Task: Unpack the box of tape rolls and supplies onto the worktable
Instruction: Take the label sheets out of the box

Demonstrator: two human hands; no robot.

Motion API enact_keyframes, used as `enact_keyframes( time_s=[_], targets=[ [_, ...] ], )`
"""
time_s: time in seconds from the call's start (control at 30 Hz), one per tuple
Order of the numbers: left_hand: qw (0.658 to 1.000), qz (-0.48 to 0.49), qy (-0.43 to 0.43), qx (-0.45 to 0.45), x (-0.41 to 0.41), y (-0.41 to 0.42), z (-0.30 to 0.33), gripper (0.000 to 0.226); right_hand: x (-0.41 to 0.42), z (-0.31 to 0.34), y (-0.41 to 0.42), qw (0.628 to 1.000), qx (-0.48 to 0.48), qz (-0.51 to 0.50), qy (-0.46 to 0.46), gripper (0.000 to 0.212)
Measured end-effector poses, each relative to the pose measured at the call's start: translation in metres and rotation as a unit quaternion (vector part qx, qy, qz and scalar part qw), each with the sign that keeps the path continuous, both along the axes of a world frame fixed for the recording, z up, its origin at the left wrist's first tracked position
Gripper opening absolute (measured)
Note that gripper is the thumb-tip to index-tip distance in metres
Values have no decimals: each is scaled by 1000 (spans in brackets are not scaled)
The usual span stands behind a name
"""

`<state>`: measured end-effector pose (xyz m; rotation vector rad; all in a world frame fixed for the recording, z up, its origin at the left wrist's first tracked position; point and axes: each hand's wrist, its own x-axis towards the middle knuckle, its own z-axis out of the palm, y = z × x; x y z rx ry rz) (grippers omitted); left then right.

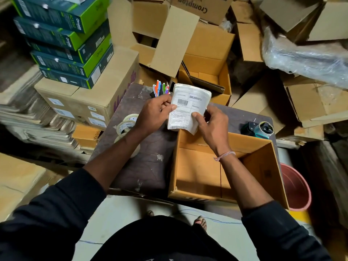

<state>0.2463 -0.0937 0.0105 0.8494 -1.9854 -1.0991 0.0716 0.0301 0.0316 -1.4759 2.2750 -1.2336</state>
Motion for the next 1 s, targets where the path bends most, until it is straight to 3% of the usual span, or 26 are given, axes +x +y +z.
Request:
enact_keyframes(
  time_s=[0.13, 0.3, 0.4, 0.47, 0.63, 0.8, 0.93, 1.0],
  targets=[
    [985, 52, 71, 151, 13, 0, -10, 7, 9, 7, -16, 997, 70, 41, -4, 25],
    [941, 111, 119, 297, 44, 3, -20, 6, 29, 3, -35, 981, 162, 100, 25, 18],
    [908, 118, 126, 383, 75, 2, -20, 24, 44, 4, -46, 960, 227, 162, -30, 15],
    [905, 135, 117, 386, 97, -2, -28, 33, 55, 5, -49, 942, 264, 196, -63, 19],
    [902, 167, 127, 377, 138, 2, -47, 25, 85, -6, -58, 922, 302, 226, -87, 24],
    [879, 227, 202, 367, 157, 11, -59, 31, 114, -16, -57, 932, 252, 228, -129, 33],
    [850, 175, 250, 429, 161, 18, -59, 35, 128, -19, -57, 933, 232, 226, -159, 20],
    [862, 161, 230, 422, 162, 20, -61, 39, 131, -19, -58, 934, 233, 219, -159, 22]
  ],
)
